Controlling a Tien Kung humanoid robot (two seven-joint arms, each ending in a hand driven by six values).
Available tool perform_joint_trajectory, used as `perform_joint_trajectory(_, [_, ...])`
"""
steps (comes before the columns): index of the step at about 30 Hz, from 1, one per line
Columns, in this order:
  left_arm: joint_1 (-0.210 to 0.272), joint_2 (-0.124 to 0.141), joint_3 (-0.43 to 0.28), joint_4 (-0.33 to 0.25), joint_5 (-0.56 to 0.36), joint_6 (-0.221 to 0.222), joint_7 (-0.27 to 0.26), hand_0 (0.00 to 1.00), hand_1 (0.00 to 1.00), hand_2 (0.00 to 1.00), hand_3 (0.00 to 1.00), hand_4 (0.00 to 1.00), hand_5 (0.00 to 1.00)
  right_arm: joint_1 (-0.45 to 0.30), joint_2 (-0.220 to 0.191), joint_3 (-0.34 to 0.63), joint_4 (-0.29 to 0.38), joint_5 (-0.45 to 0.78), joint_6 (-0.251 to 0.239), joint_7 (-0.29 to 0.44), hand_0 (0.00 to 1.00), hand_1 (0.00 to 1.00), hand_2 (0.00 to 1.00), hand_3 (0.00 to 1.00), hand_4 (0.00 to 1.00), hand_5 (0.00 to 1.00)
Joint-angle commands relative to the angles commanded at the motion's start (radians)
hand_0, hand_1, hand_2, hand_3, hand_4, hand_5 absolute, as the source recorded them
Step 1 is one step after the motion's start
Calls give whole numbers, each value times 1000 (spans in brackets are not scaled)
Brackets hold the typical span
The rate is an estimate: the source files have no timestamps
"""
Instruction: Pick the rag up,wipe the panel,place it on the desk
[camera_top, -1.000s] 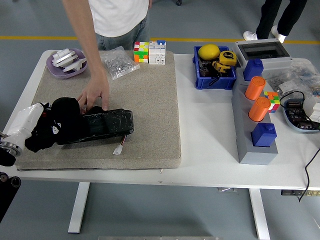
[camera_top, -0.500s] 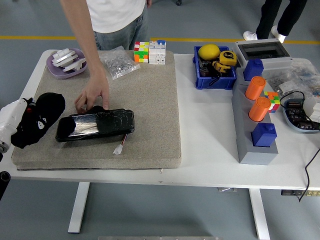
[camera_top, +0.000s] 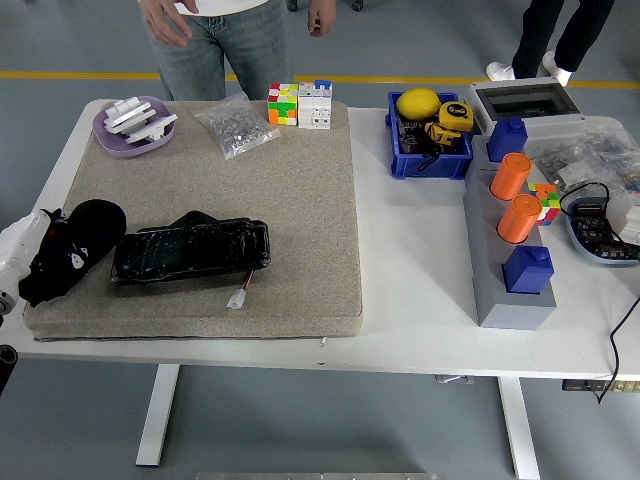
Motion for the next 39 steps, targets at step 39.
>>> perform_joint_trajectory(39, [117, -53, -101, -279, -744, -185, -133, 747, 753, 728, 666, 949, 416, -9, -5, 16, 0, -14, -9, -4, 762, 663, 678, 613, 998, 477])
